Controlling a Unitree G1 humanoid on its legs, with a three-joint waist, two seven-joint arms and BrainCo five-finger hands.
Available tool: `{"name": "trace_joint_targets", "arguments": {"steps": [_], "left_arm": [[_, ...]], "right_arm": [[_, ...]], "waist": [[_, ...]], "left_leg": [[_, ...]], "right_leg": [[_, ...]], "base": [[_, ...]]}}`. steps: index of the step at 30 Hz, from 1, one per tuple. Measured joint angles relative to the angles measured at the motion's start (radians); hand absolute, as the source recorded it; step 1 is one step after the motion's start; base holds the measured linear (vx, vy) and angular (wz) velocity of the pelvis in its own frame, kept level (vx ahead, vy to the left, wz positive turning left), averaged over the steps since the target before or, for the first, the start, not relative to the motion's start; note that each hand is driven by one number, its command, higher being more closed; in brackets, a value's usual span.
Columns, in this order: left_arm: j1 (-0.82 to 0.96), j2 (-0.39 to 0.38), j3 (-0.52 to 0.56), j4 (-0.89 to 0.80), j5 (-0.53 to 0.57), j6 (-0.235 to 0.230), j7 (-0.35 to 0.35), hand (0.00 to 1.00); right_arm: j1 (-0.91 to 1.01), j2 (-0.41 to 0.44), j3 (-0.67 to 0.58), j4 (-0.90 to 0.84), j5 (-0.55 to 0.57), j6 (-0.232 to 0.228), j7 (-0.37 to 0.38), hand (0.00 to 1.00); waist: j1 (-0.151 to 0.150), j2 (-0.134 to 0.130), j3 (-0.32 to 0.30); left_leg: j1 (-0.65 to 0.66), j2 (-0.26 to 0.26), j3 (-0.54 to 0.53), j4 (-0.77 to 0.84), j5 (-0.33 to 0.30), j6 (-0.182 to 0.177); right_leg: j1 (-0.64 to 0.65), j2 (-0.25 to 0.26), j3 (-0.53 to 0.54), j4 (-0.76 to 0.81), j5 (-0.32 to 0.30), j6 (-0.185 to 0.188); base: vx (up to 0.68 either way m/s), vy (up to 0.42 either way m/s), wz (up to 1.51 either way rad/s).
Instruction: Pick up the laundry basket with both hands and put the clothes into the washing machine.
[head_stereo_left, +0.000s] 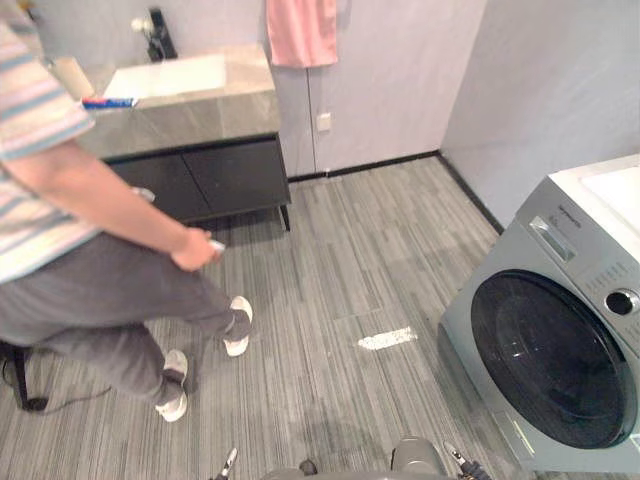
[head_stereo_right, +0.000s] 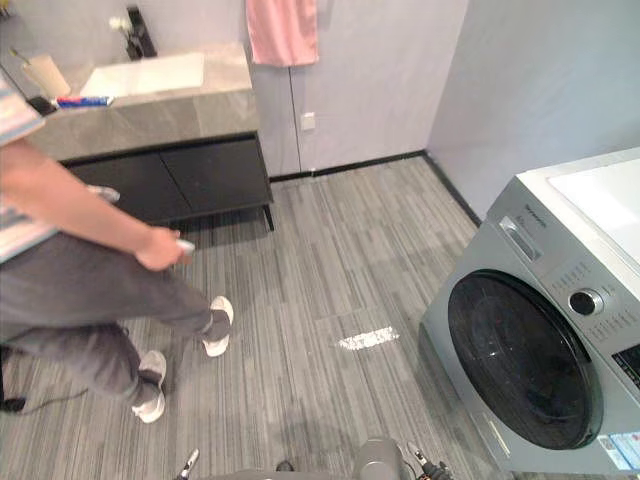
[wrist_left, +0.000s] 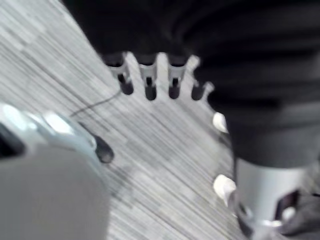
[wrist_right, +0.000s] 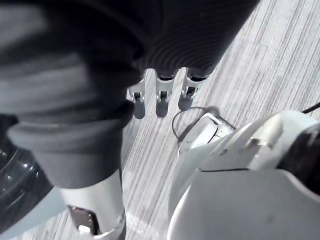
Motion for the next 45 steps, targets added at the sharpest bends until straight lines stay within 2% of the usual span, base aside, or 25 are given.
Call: {"name": "trace_joint_targets", "arguments": {"steps": [1,2,4,5,8,10,13,15,17,19,20,21,23,26,28,29,30,32,33,34,35,36,37,39,45], "left_arm": [[-0.007,0.013,0.027,0.001,0.015,0.003,-0.004,0.00],[-0.015,0.022,0.048,0.013,0.026,0.006,-0.004,0.00],[-0.053,-0.012,0.077,0.029,0.051,0.022,-0.014,0.00],[-0.055,-0.015,0.076,0.029,0.054,0.022,-0.017,0.00],[-0.064,-0.009,0.064,0.027,0.059,0.023,-0.020,0.00],[-0.054,-0.001,0.070,-0.005,0.056,0.023,-0.020,0.00],[-0.027,-0.006,0.088,-0.044,0.055,0.022,-0.019,0.00],[-0.013,-0.014,0.103,-0.054,0.037,0.021,-0.019,0.00],[-0.021,-0.018,0.107,-0.062,0.036,0.018,-0.020,0.00],[-0.021,-0.019,0.109,-0.059,0.036,0.014,-0.019,0.00],[-0.015,-0.025,0.116,-0.056,0.037,0.013,-0.019,0.00],[-0.006,-0.030,0.121,-0.040,0.038,0.013,-0.019,0.00],[0.004,-0.034,0.153,-0.030,0.038,0.010,-0.018,0.00],[0.007,-0.026,0.189,-0.007,0.039,0.017,-0.019,0.00],[0.008,-0.016,0.169,-0.001,0.041,0.018,-0.020,0.00],[0.006,-0.003,0.130,-0.002,0.042,0.021,-0.021,0.00],[0.005,0.005,0.110,-0.002,0.046,0.021,-0.021,0.00],[-0.001,0.034,0.040,-0.001,0.060,0.020,-0.021,0.00],[-0.011,0.041,0.020,0.000,0.062,0.021,-0.021,0.00],[-0.024,0.038,0.019,-0.001,0.072,0.020,-0.021,0.00],[-0.028,0.037,0.019,-0.002,0.076,0.020,-0.021,0.00],[-0.041,0.040,0.014,-0.003,0.079,0.018,-0.021,0.00],[-0.041,0.043,0.008,-0.004,0.080,0.016,-0.021,0.00],[-0.038,0.060,-0.014,-0.006,0.101,0.003,-0.019,0.00],[-0.053,0.026,-0.087,0.013,0.146,0.000,-0.029,0.00]], "right_arm": [[0.006,0.012,-0.012,0.013,0.000,-0.001,0.000,0.00],[0.007,0.019,-0.033,0.031,0.000,0.001,0.000,0.00],[0.017,0.017,-0.116,0.068,0.002,0.014,-0.004,0.00],[0.022,0.015,-0.116,0.068,0.001,0.014,-0.003,0.00],[0.012,0.010,-0.107,0.064,0.011,0.010,0.000,0.00],[0.009,0.023,-0.100,0.041,0.030,0.002,0.002,0.00],[0.024,0.027,-0.083,0.012,0.039,-0.004,-0.001,0.00],[0.021,0.023,-0.044,-0.026,0.040,-0.014,-0.001,0.00],[-0.006,0.024,-0.029,-0.023,0.037,-0.012,0.001,0.00],[-0.021,0.033,-0.032,-0.017,0.033,-0.007,0.002,0.00],[-0.022,0.034,-0.043,-0.020,0.021,-0.007,0.004,0.00],[-0.017,0.028,-0.074,-0.013,0.009,-0.006,0.004,0.00],[-0.032,0.037,-0.074,0.013,-0.004,-0.001,0.004,0.00],[-0.043,0.049,-0.072,0.028,-0.023,0.006,0.013,0.00],[-0.041,0.041,-0.060,0.029,-0.038,0.007,0.024,0.00],[-0.038,0.039,-0.051,0.028,-0.067,0.008,0.030,0.00],[-0.035,0.038,-0.043,0.028,-0.080,0.008,0.031,0.00],[-0.023,0.031,-0.021,0.023,-0.103,0.008,0.032,0.00],[-0.019,0.023,-0.021,0.024,-0.120,0.009,0.031,0.00],[-0.017,0.022,-0.026,0.023,-0.120,0.009,0.029,0.00],[-0.017,0.022,-0.027,0.023,-0.120,0.009,0.027,0.00],[-0.013,0.021,-0.025,0.028,-0.123,0.012,0.026,0.00],[-0.009,0.022,-0.024,0.031,-0.127,0.015,0.026,0.00],[0.009,0.026,-0.028,0.074,-0.144,0.018,0.031,0.00],[0.019,-0.020,-0.035,0.097,-0.158,0.022,0.031,0.00]], "waist": [[-0.003,-0.024,-0.005],[-0.010,-0.026,0.000],[-0.011,0.011,-0.012],[-0.011,0.020,-0.017],[-0.013,0.014,-0.029],[-0.004,0.000,-0.026],[0.019,0.003,-0.012],[0.026,0.002,-0.009],[0.029,0.001,-0.008],[0.035,-0.003,-0.007],[0.043,-0.001,-0.007],[0.055,0.007,-0.008],[0.060,-0.030,-0.017],[0.057,-0.059,-0.024],[0.074,-0.062,-0.026],[0.072,-0.059,-0.023],[0.071,-0.057,-0.017],[0.063,-0.065,-0.013],[0.063,-0.065,-0.015],[0.061,-0.063,-0.014],[0.059,-0.063,-0.015],[0.051,-0.065,-0.021],[0.047,-0.069,-0.028],[0.052,-0.099,-0.052],[0.041,-0.019,-0.105]], "left_leg": [[-0.017,0.005,-0.032,-0.004,0.003,-0.028],[-0.014,0.007,-0.054,-0.013,0.006,-0.040],[0.029,0.079,-0.104,-0.067,0.037,-0.093],[0.036,0.092,-0.107,-0.069,0.038,-0.097],[-0.005,0.120,-0.097,0.028,0.025,-0.124],[-0.187,0.145,-0.085,0.423,-0.024,-0.138],[-0.325,0.197,-0.078,0.804,0.022,-0.128],[-0.391,0.187,0.017,0.980,-0.048,-0.060],[-0.449,0.141,0.117,0.875,-0.100,-0.051],[-0.447,0.103,0.175,0.654,-0.093,-0.047],[-0.427,0.076,0.197,0.432,-0.069,-0.063],[-0.388,0.062,0.194,0.287,0.049,-0.038],[-0.373,0.009,0.200,0.282,0.038,0.018],[-0.315,-0.048,0.217,0.241,0.010,0.061],[-0.219,-0.072,0.231,0.177,-0.001,0.076],[-0.177,-0.080,0.228,0.164,-0.008,0.086],[-0.154,-0.085,0.222,0.157,-0.014,0.087],[-0.080,-0.095,0.201,0.133,-0.026,0.077],[-0.049,-0.096,0.198,0.113,-0.026,0.077],[-0.028,-0.094,0.183,0.101,-0.026,0.077],[-0.022,-0.091,0.175,0.099,-0.027,0.076],[-0.023,-0.086,0.152,0.097,-0.031,0.069],[-0.027,-0.087,0.144,0.094,-0.032,0.067],[-0.022,-0.099,0.126,0.092,-0.042,0.049],[-0.009,-0.017,0.076,0.042,-0.033,-0.010]], "right_leg": [[0.023,0.005,0.014,-0.139,0.068,0.030],[0.040,0.007,-0.004,-0.145,0.110,0.049],[0.057,0.054,-0.098,-0.067,0.028,0.006],[0.057,0.063,-0.112,-0.052,0.010,-0.003],[0.093,0.092,-0.150,-0.065,-0.037,-0.032],[0.142,0.116,-0.167,-0.099,-0.041,-0.049],[0.220,0.154,-0.157,-0.098,-0.057,-0.082],[0.297,0.143,-0.130,-0.136,-0.069,-0.088],[0.320,0.112,-0.118,-0.163,-0.072,-0.071],[0.336,0.087,-0.117,-0.184,-0.072,-0.055],[0.352,0.073,-0.114,-0.202,-0.080,-0.036],[0.373,0.070,-0.095,-0.226,-0.094,-0.018],[0.382,0.034,-0.077,-0.220,-0.108,-0.031],[0.306,-0.019,0.000,-0.004,-0.089,-0.002],[0.196,-0.032,0.060,0.298,-0.017,0.083],[0.118,-0.025,0.076,0.497,0.031,0.159],[0.086,-0.026,0.075,0.578,0.035,0.166],[0.008,-0.060,-0.030,0.701,-0.006,0.114],[-0.008,-0.097,-0.103,0.651,-0.040,0.074],[-0.017,-0.111,-0.145,0.536,-0.057,0.066],[-0.019,-0.106,-0.148,0.456,-0.057,0.065],[0.001,-0.073,-0.125,0.206,-0.043,0.071],[0.014,-0.056,-0.111,0.090,-0.011,0.067],[0.042,-0.042,-0.094,-0.100,0.172,0.036],[0.120,0.050,-0.160,-0.266,0.195,0.010]], "base": [[0.06,-0.271,0.61],[0.12,-0.305,0.89],[0.21,-0.350,0.86],[0.16,-0.269,0.48],[0.16,-0.252,0.37],[0.11,-0.196,0.20],[0.17,-0.109,-0.24],[0.20,0.040,-0.36],[0.24,0.115,-0.17],[0.26,0.139,-0.10],[0.32,0.225,-0.19],[0.39,0.294,-0.23],[0.33,0.245,-0.15],[0.35,0.256,0.07],[0.32,0.224,-0.14],[0.21,0.110,0.00],[0.32,0.108,0.22],[0.27,0.057,0.29],[0.18,0.016,0.30],[0.17,0.000,0.32],[0.21,-0.073,0.45],[0.18,-0.103,0.43],[0.18,-0.128,0.47],[0.17,-0.181,0.24],[0.22,-0.203,0.10]]}}
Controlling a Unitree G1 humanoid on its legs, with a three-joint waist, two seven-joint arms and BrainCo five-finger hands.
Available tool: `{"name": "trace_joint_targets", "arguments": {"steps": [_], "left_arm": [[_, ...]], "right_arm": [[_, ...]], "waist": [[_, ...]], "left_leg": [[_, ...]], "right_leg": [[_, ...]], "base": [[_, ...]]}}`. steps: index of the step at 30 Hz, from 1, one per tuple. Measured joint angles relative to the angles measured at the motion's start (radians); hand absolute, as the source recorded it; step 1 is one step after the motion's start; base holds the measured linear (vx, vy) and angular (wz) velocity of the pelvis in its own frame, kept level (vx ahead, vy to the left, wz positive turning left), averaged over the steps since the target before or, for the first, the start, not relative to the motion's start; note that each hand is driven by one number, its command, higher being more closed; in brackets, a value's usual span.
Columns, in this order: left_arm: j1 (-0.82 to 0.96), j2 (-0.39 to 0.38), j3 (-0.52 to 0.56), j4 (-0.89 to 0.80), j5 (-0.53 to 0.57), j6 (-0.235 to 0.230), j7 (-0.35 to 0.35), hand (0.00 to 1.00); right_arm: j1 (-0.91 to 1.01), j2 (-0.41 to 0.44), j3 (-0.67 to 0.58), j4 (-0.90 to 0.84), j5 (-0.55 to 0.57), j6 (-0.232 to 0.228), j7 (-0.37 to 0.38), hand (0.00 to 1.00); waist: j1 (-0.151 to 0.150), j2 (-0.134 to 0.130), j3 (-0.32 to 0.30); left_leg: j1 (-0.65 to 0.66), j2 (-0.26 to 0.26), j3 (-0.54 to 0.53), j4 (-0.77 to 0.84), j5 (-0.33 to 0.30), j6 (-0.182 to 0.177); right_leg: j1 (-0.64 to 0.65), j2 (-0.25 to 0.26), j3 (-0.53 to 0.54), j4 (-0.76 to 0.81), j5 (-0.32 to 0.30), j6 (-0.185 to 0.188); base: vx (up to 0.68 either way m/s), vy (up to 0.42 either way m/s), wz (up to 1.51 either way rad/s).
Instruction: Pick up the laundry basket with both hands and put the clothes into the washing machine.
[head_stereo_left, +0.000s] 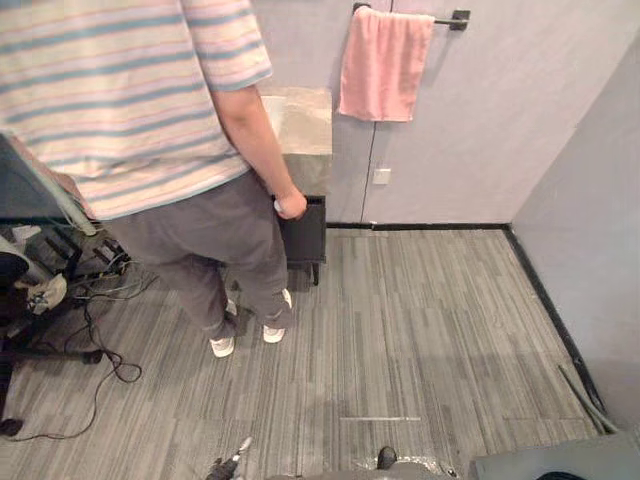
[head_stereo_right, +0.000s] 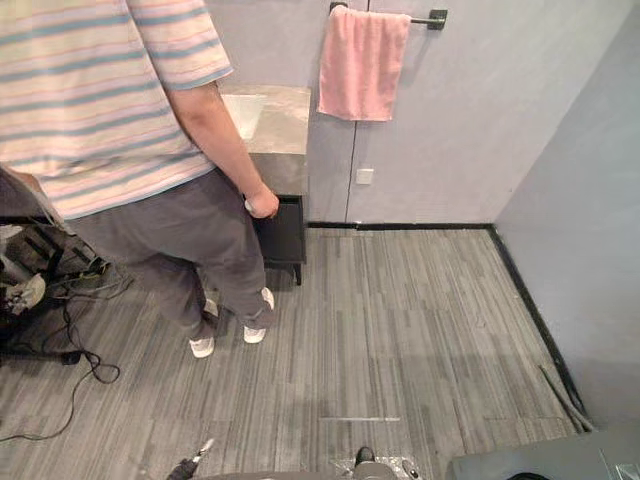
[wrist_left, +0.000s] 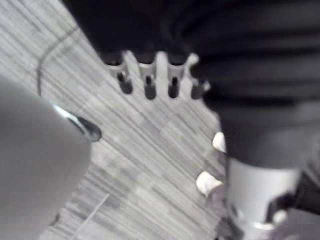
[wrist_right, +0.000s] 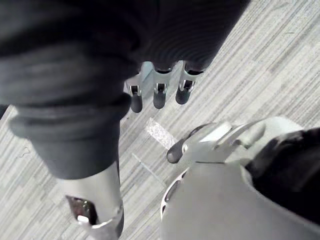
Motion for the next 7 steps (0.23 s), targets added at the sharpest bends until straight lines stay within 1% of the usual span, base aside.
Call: {"name": "trace_joint_targets", "arguments": {"steps": [4,7], "left_arm": [[-0.005,0.002,-0.011,0.014,0.010,0.000,-0.012,0.00],[-0.004,0.009,-0.020,0.016,0.010,0.000,-0.014,0.00]], "right_arm": [[-0.003,-0.001,-0.010,0.000,0.000,-0.005,0.000,0.00],[-0.005,0.001,-0.008,0.001,0.000,-0.007,0.010,0.00]], "waist": [[0.007,-0.003,0.002],[0.007,-0.007,-0.001]], "left_leg": [[0.039,0.019,-0.004,-0.032,0.008,-0.013],[0.034,0.015,-0.001,-0.035,0.008,-0.013]], "right_leg": [[0.055,0.025,-0.014,-0.043,0.003,-0.011],[0.055,0.022,-0.012,-0.057,0.007,-0.014]], "base": [[0.06,-0.103,0.07],[-0.04,-0.009,-0.02]]}}
